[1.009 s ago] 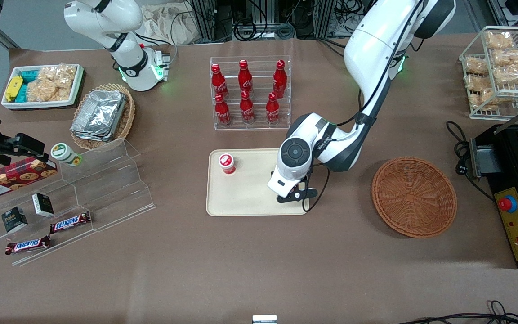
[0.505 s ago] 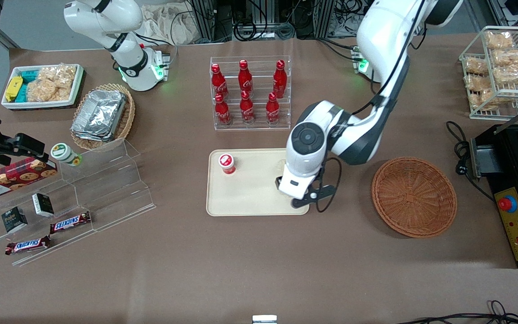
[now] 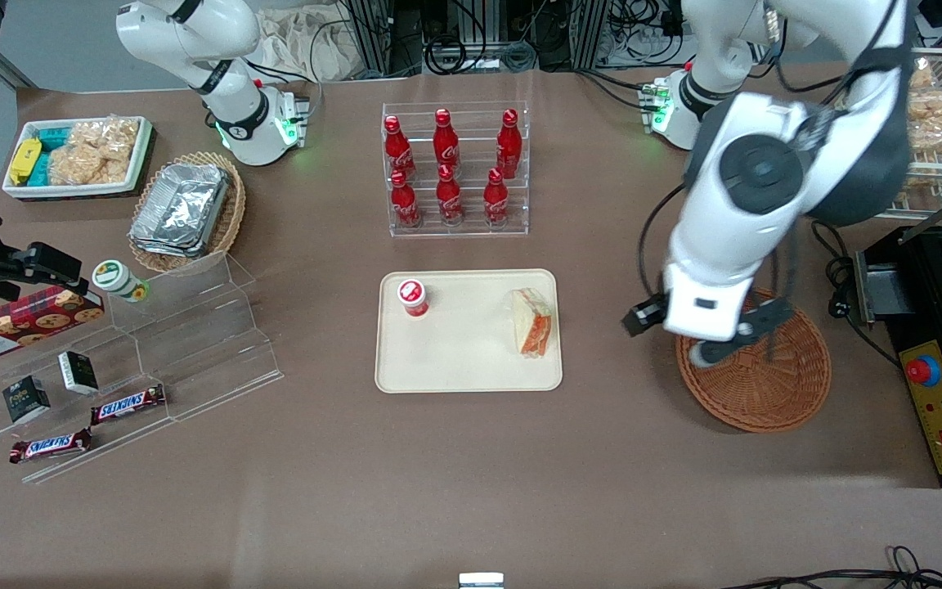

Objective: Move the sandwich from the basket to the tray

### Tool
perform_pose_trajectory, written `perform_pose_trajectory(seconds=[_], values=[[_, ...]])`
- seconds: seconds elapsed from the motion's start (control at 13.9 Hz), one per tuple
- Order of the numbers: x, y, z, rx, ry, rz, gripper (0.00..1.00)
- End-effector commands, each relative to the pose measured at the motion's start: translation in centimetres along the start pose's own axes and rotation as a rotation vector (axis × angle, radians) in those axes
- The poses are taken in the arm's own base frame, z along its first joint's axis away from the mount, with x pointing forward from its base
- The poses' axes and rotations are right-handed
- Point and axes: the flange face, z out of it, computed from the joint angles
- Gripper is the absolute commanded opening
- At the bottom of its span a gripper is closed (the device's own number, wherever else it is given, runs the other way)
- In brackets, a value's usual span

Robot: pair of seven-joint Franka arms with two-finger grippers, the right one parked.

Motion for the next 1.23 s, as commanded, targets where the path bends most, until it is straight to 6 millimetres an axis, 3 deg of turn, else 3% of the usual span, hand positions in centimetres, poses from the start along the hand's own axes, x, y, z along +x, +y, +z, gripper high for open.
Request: perform_pose_trajectory(seconds=[0.0,0.22,0.43,0.72,1.01,1.15], values=[[1.4,-2.8,-0.5,0.003,-0.012,0.057,1.0],[4.1,-6.2,-1.2,0.002,-0.008,0.123,1.0],[7.2,-11.2,-2.4,-0.006,-0.017,0.153,1.0],[9.2,-17.1,-4.6,-0.043,-0.047,0.261,1.0],[9.8,-21.8,-6.2,-0.051,-0.039,0.353,1.0],[9.0,-23.8,-6.6,-0.054,-0.04,0.412,1.0]])
